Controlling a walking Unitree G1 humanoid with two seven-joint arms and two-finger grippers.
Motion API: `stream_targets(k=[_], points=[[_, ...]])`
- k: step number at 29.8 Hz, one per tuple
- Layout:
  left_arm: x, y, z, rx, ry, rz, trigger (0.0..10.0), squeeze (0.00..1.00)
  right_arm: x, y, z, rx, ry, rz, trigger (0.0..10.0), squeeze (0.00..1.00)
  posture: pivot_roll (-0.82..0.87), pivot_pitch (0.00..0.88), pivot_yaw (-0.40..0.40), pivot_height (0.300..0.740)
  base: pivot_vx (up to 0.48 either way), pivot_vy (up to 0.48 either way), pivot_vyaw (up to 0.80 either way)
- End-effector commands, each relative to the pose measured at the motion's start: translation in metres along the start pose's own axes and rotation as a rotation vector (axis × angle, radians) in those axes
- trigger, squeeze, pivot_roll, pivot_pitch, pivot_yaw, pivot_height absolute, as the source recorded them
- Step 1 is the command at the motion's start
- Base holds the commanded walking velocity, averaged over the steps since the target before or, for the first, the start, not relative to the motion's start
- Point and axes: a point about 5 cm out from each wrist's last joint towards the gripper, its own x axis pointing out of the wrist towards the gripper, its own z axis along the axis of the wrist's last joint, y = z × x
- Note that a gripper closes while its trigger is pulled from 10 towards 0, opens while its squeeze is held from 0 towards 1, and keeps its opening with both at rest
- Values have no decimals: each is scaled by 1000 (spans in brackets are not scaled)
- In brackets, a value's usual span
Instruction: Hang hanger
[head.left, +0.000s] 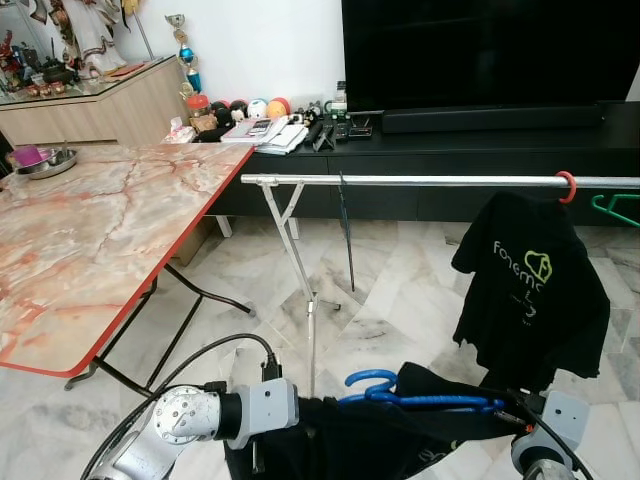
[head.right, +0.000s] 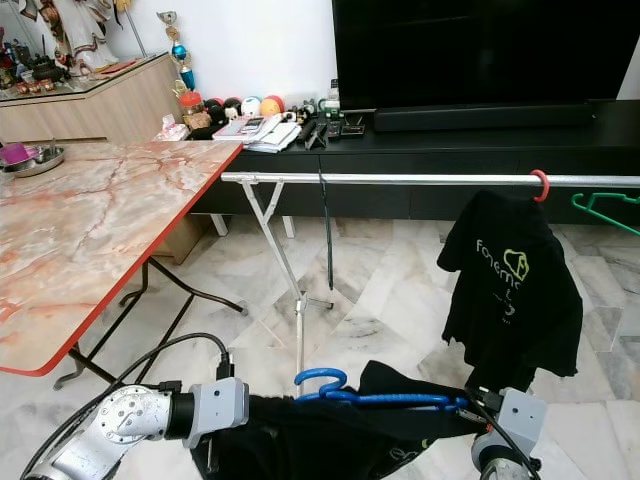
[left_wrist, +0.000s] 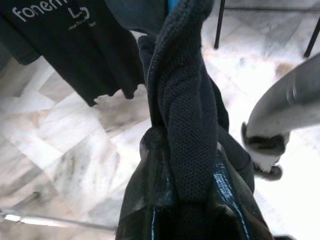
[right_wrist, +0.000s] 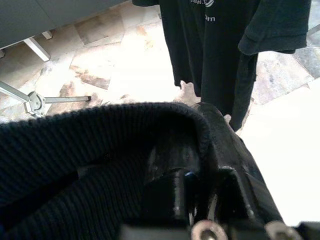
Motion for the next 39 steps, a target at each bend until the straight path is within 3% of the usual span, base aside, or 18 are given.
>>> stream_targets(k=[1,8,19,20,21,22,23,24,25,26,28,39], points=[[-16,10,1,-9,-1,41,0,0,0,-18,3,23,-13,-91,0,0,34,10,95,740,0,0,0],[-5,17,-3,-31,44,137,0,0,0,-11,0,29,-10,-45,0,0,30,8,97,740,0,0,0],[2,15,-12,-18,118,166,0,0,1,-1,1,59,-18,12,0,0,31,7,94,740,0,0,0],[2,15,-12,-19,119,174,0,0,1,-1,0,62,-17,18,471,0,31,7,94,740,0,0,0],[3,16,-13,-19,123,183,0,0,1,1,-1,67,-10,30,2275,0,32,6,94,740,0,0,0],[3,16,-13,-19,123,183,0,0,1,1,-1,67,-10,30,2275,0,32,6,94,740,0,0,0],[4,17,-14,-20,126,201,0,0,0,4,-3,73,2,50,6078,0,30,6,94,740,0,0,0],[5,18,-15,-18,134,218,0,0,0,6,-3,75,3,57,10000,463,29,5,94,740,0,0,0],[6,18,-16,-17,136,222,0,0,0,6,-3,75,3,58,10000,463,29,5,94,740,0,0,0],[7,19,-17,-1,153,228,0,0,0,8,-4,80,5,65,10000,961,30,5,93,740,0,0,0],[8,19,-17,7,161,233,0,0,-1,9,-5,85,11,75,10000,1000,30,4,94,740,0,0,0],[10,18,-12,-31,87,222,0,0,-2,3,-19,85,107,50,10000,1000,31,5,94,740,0,0,0]])
